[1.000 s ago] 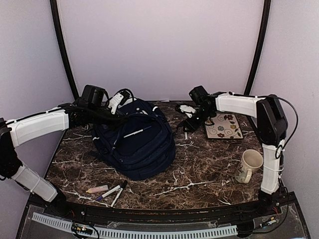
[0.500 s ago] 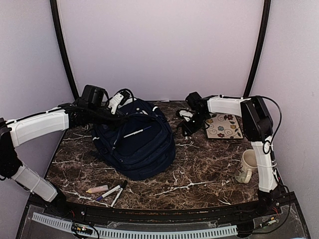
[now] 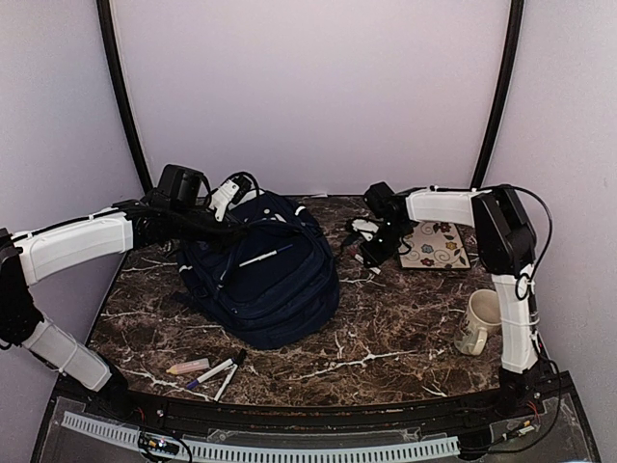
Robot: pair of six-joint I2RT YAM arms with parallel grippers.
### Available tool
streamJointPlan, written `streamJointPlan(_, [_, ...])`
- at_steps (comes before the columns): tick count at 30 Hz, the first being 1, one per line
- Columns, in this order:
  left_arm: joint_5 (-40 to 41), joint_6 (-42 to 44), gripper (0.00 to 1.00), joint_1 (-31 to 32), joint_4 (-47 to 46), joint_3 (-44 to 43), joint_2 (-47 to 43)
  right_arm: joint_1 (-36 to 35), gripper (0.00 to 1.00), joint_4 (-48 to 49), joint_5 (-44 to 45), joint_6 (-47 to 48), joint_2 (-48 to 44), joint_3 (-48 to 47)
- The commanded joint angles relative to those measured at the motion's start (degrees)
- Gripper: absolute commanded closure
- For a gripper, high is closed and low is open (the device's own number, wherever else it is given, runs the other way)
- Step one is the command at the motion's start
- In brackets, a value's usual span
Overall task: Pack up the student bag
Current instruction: Move the pencil case to the center of the board, then pick up the pencil case from the center of the board.
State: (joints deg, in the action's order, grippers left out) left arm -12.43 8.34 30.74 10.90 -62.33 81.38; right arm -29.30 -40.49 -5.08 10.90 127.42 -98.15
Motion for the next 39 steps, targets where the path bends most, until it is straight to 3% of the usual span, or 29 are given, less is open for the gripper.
streamJointPlan(1, [1.0,-0.08,1.0,-0.95,-2.38,-1.19,-0.98,0.26,0.85,-5.67,0.34,2.01,-4.88,5.29])
streamJointPlan(11, [0.53,-0.08,1.0,-1.02,-2.31,-1.22,-0.88,-0.48,0.86,-11.83,-6.83,14.26,-18.7,19.96])
streamJointPlan(16, [0.19,-0.12,1.0,-0.95,-2.14,-1.32,-0.61,-3.45,0.85,-9.39,-4.56,16.87,-22.5,26.62])
streamJointPlan(22, [-0.08,-0.1,1.0,-0.95,-2.18,-1.21,-0.53,-3.59,0.83,-8.0,-1.6,12.74,-21.54,24.82])
streamJointPlan(29, [-0.38,-0.11,1.0,-1.03,-2.03,-1.22,-0.44,-5.26,0.69,-7.94,0.63,12.49,-22.04,24.06])
streamJointPlan(39, [-1.02,-0.16,1.0,-0.95,-1.9,-1.36,-0.52,-9.45,0.68,-6.88,5.11,12.29,-18.14,21.89])
